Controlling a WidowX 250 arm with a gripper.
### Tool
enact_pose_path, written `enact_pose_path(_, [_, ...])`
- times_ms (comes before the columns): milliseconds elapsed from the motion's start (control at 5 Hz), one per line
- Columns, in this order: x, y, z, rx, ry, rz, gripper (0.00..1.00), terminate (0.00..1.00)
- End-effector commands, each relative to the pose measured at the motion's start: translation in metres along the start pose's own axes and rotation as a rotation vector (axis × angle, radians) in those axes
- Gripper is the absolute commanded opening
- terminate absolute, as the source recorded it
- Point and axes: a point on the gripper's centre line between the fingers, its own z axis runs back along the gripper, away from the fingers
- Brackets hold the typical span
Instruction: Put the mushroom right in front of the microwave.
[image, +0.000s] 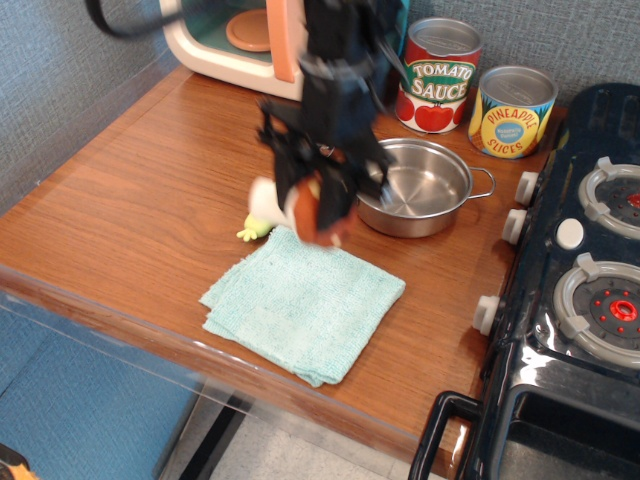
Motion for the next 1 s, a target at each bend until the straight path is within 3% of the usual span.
enact_pose_path(0, [0.04,0.093,0.016,0.012,-0.035,0.168,0.0,0.0])
enact_pose_path(400, [0.064,0.143,-0.009,0.051,0.03,0.262,0.0,0.0])
enact_pose_path(600, [0.068,0.149,-0.009,0.1,0.006,0.229,0.0,0.0])
enact_pose_path(800, [0.065,0.151,-0.007,0.178,-0.001,0.231,1.0,0.0])
